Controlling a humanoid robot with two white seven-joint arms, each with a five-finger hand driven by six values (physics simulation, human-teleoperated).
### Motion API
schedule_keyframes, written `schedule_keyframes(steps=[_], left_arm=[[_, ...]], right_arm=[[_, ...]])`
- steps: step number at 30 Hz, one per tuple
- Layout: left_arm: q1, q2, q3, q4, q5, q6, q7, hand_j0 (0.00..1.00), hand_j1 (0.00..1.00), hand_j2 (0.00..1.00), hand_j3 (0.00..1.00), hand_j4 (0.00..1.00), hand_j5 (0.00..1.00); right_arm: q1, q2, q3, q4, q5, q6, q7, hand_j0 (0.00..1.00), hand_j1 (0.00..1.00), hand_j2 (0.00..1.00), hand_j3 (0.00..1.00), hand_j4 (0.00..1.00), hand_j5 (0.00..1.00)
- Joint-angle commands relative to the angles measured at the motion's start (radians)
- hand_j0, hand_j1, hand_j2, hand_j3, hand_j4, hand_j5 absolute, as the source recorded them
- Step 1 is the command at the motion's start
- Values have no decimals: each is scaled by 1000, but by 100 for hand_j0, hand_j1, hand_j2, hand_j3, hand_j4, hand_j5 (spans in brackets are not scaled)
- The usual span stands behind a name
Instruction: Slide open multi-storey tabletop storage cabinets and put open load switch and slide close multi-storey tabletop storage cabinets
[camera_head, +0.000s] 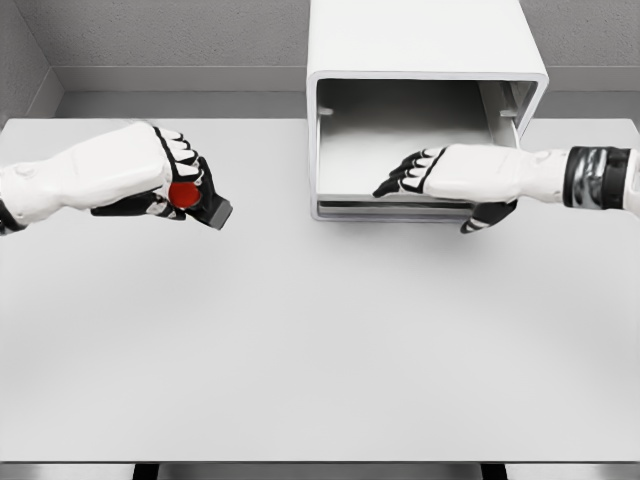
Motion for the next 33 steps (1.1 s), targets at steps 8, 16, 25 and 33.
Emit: schedule_keyframes(steps=[8,16,25,33], left_arm=[[-32,-78,-16,0,0,2,-56,38,38,38,38,38,38],[-97,-135,-60,2,-10,2,-91,38,38,38,38,38,38],[-209,-178,-112,9,-7,2,-105,39,39,39,39,39,39],[-247,-187,-126,25,-6,2,-114,39,39,39,39,39,39]], right_arm=[[3,-36,0,-18,-25,-121,0,100,100,100,100,100,100],[6,-60,2,-19,-26,-149,0,100,100,100,100,100,100],[2,-66,-1,7,-86,39,0,100,100,100,100,100,100],[2,-68,19,4,-71,60,0,100,100,100,100,100,100]])
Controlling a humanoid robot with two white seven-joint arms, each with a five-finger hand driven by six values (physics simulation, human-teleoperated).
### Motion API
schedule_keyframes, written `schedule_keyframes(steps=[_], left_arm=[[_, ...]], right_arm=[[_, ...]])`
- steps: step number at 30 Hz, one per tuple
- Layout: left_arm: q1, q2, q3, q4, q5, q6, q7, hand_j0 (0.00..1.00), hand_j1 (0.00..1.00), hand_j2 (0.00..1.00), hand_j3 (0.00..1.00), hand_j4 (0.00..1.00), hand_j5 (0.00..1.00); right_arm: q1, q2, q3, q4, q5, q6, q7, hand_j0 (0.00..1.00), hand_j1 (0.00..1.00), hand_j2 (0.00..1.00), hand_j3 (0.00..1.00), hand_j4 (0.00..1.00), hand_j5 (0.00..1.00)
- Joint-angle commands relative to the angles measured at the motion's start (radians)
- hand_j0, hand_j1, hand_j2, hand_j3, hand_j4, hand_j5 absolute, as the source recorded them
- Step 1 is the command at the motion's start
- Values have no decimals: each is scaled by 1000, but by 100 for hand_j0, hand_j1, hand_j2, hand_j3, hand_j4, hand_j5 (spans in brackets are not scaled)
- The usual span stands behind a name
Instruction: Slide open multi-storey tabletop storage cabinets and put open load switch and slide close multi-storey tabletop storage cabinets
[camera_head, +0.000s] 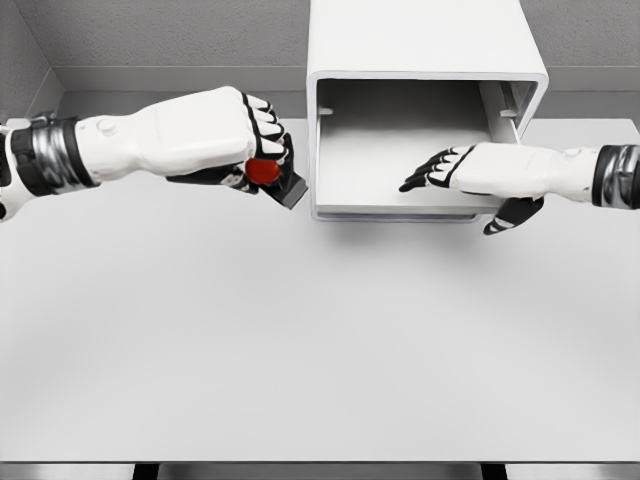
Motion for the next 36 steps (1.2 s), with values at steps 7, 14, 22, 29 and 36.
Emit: schedule_keyframes(steps=[7,14,22,29,36], left_arm=[[-26,-18,-3,21,6,2,-37,39,39,39,39,39,39],[-52,-67,-4,42,-25,2,-45,39,39,39,39,39,39],[-78,-79,-7,44,-26,2,-52,39,39,39,39,39,39],[-100,-133,-27,75,-48,2,-71,39,39,39,39,39,39],[-110,-190,-50,96,-85,2,-72,39,39,39,39,39,39]], right_arm=[[-2,-1,27,-9,43,-42,0,100,100,100,100,100,100],[-2,-3,27,-12,63,-111,0,100,100,100,100,100,100],[-6,-10,26,-17,61,-194,0,100,100,100,100,100,100],[0,-30,23,-20,55,-205,0,100,100,100,100,100,100],[5,-60,23,-26,41,-205,0,100,100,100,100,100,100]])
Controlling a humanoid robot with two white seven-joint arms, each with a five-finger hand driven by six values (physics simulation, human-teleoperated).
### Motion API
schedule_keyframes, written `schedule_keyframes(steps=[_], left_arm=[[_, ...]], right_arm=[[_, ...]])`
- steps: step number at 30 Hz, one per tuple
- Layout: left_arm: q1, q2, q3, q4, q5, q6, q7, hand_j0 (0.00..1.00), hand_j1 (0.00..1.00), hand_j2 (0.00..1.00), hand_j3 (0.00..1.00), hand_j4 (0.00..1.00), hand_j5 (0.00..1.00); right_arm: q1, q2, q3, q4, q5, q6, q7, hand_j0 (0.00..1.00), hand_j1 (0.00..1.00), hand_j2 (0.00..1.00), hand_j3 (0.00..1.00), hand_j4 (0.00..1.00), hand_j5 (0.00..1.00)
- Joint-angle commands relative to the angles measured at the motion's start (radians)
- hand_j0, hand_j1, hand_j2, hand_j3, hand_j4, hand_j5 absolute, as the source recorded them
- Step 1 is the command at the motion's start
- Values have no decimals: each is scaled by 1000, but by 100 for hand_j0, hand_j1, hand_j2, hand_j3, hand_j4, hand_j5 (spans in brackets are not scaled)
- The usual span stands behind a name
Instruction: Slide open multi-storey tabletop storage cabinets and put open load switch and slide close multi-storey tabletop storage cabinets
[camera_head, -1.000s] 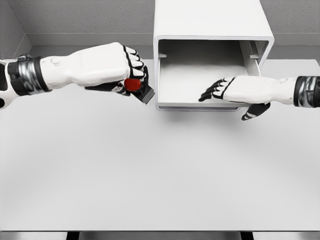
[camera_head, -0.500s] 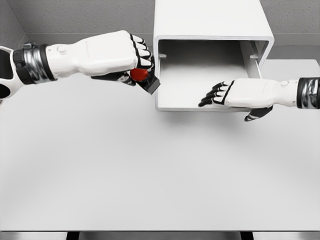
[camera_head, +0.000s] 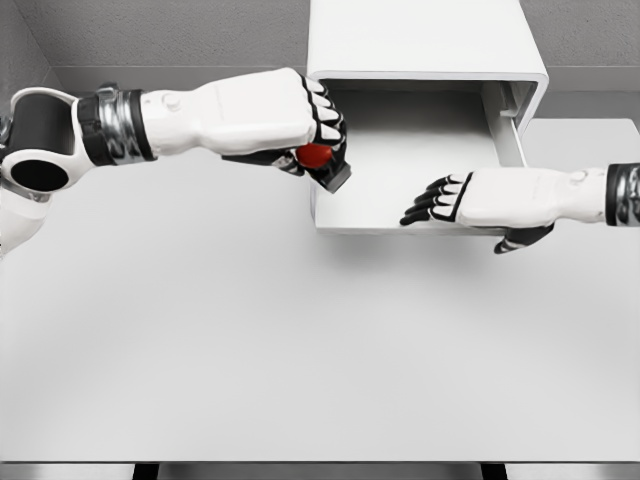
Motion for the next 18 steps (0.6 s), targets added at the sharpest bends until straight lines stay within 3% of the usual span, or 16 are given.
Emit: schedule_keyframes(steps=[1,18], left_arm=[[0,-22,-5,13,-14,2,0,39,39,39,39,39,39],[-35,-219,-61,196,-116,2,0,40,40,40,40,40,40]], right_arm=[[0,-9,4,-6,-7,-8,1,100,100,100,100,100,100],[-3,-52,2,-9,-53,-8,1,100,100,100,100,100,100]])
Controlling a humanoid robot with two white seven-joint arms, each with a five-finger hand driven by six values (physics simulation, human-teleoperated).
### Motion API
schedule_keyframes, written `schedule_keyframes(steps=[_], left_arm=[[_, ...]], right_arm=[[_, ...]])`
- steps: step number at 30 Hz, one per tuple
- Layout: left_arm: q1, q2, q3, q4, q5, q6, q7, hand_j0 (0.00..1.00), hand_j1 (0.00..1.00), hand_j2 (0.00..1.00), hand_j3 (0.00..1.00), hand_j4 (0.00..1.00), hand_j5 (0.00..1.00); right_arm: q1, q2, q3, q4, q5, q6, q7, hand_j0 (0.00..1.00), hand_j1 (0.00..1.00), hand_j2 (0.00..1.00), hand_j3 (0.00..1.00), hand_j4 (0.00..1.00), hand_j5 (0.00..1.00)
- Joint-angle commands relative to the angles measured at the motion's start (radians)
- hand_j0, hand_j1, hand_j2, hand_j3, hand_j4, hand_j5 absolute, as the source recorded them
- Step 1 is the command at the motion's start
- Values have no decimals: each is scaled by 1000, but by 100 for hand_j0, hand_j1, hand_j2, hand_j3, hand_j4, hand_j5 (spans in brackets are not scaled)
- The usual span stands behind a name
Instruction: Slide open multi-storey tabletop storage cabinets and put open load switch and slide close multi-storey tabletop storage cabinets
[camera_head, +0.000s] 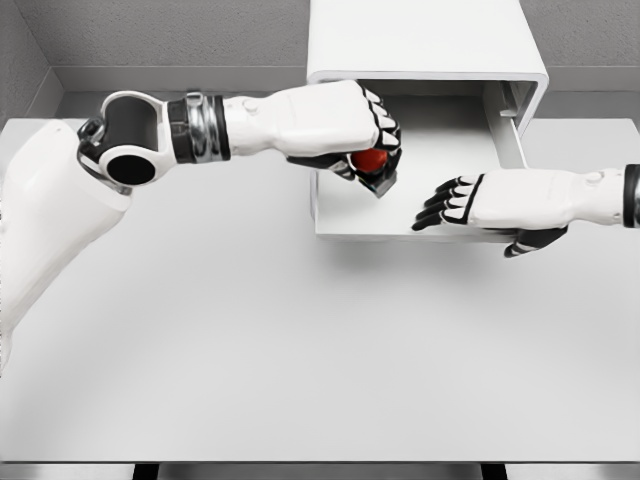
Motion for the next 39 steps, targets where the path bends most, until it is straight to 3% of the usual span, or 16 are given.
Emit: schedule_keyframes(steps=[1,7,10,12,16,20,32,34,39], left_arm=[[0,-25,-4,36,-11,3,1,40,40,40,40,40,40],[-12,-75,-4,142,-50,3,1,41,41,41,41,41,41],[-12,-88,-3,159,-62,3,-1,41,41,41,41,41,41],[-12,-88,-3,153,-62,3,-1,50,50,50,50,50,50],[-12,-85,-3,147,-54,3,1,76,76,76,76,76,76],[-12,-83,-3,145,-53,3,2,77,77,77,77,77,77],[-5,-63,-4,124,-50,3,7,77,77,77,77,77,77],[-5,-62,-4,122,-50,3,7,86,86,86,86,86,86],[-3,-28,-4,82,-43,3,8,94,94,94,94,94,94]], right_arm=[[0,-24,-6,0,-28,2,-1,100,100,100,100,100,100],[-15,-116,-11,1,-113,2,-1,100,100,100,100,100,100],[-29,-166,-12,1,-170,2,-1,100,100,100,100,100,100],[-29,-169,-11,0,-173,2,-1,100,100,100,100,100,100],[-46,-174,-11,0,-216,2,-1,100,100,100,100,100,100],[-58,-182,-12,1,-268,2,-1,100,100,100,100,100,100],[-55,-203,-19,4,-264,2,-1,100,100,100,100,100,100],[-52,-200,-19,3,-264,2,-1,100,100,100,100,100,100],[-49,-199,-17,3,-264,2,-1,100,100,100,100,100,100]])
